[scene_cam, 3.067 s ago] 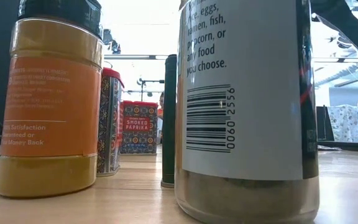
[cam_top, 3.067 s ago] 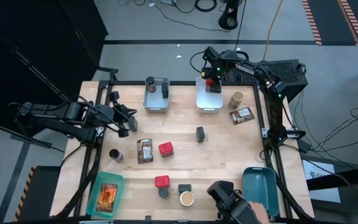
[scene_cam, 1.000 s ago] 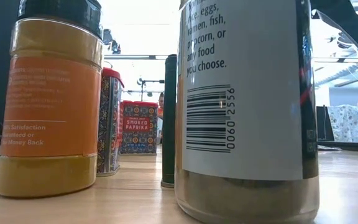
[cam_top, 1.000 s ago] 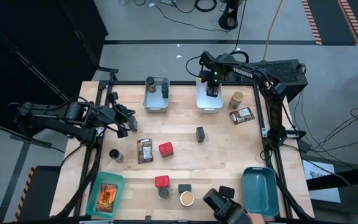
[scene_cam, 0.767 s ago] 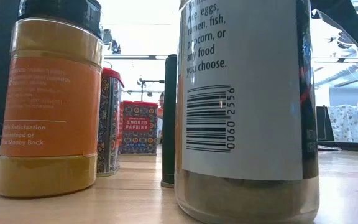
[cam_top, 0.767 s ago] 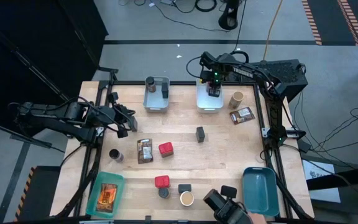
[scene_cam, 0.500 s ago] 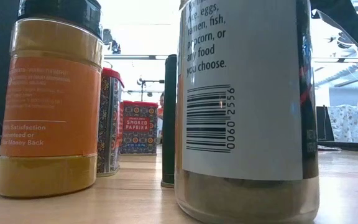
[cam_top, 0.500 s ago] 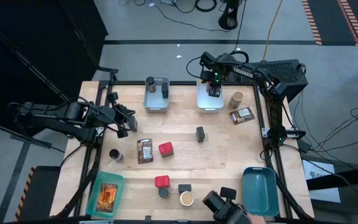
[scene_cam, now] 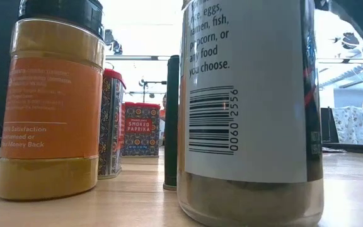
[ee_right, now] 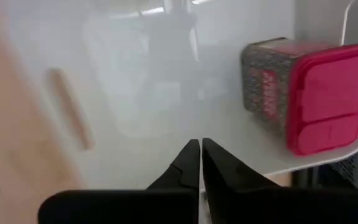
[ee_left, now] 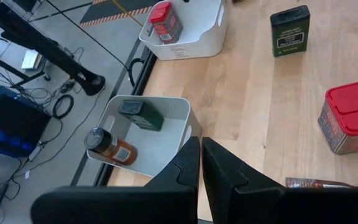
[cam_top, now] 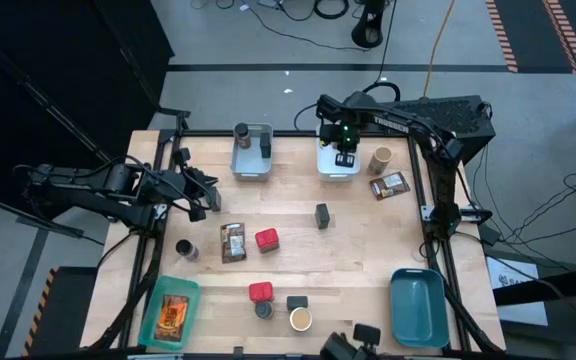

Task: Sort spices by type
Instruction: Put the gold spice bottle into the blue bin

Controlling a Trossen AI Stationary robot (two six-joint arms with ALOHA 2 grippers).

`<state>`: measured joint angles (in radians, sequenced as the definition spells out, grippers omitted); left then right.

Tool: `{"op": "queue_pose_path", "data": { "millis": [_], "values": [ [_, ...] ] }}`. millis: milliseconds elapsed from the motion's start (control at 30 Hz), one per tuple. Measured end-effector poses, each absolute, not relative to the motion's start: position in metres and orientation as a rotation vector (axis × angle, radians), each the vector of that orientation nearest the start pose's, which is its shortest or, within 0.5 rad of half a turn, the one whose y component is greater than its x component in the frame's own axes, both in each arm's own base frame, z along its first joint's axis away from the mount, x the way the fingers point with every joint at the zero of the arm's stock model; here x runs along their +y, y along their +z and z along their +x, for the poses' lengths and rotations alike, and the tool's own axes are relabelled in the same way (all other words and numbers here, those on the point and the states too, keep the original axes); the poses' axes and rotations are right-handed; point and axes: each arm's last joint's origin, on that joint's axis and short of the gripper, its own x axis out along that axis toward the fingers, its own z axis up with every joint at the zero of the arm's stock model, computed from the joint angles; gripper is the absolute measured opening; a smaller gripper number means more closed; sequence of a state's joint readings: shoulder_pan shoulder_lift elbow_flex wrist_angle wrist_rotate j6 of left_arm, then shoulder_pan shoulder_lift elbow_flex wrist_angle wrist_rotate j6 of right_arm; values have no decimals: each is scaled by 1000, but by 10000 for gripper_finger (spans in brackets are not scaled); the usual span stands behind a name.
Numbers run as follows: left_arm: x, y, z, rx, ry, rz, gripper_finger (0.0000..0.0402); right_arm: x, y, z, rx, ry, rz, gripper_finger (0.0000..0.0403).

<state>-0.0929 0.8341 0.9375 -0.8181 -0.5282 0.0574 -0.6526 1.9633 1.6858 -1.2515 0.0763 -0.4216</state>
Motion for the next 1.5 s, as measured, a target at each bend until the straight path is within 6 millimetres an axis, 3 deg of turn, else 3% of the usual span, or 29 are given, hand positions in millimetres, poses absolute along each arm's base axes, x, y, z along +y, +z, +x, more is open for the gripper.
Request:
{"op": "queue_pose_path", "data": {
  "millis": [267, 533, 700, 967, 1133, 1333, 1500],
  "values": [
    [1, 323, 151, 696, 397, 273, 20, -179, 297, 301, 1356, -197, 145, 0],
    [0, 325, 153, 664, 408, 239, 20, -99, 349, 304, 1152, -158, 90, 0],
    [0, 326, 153, 652, 420, 205, 20, -51, 365, 307, 1064, -160, 65, 0],
    [0, 325, 153, 649, 413, 178, 20, 11, 365, 320, 995, -43, 4, 0],
    [0, 325, 153, 646, 407, 156, 20, 33, 347, 328, 938, -38, 86, 0],
    [0, 325, 153, 647, 407, 156, 20, 48, 311, 322, 1023, -203, 239, 0],
    [0, 325, 153, 648, 407, 156, 20, 54, 301, 303, 1149, -432, 280, 0]
  ]
}}
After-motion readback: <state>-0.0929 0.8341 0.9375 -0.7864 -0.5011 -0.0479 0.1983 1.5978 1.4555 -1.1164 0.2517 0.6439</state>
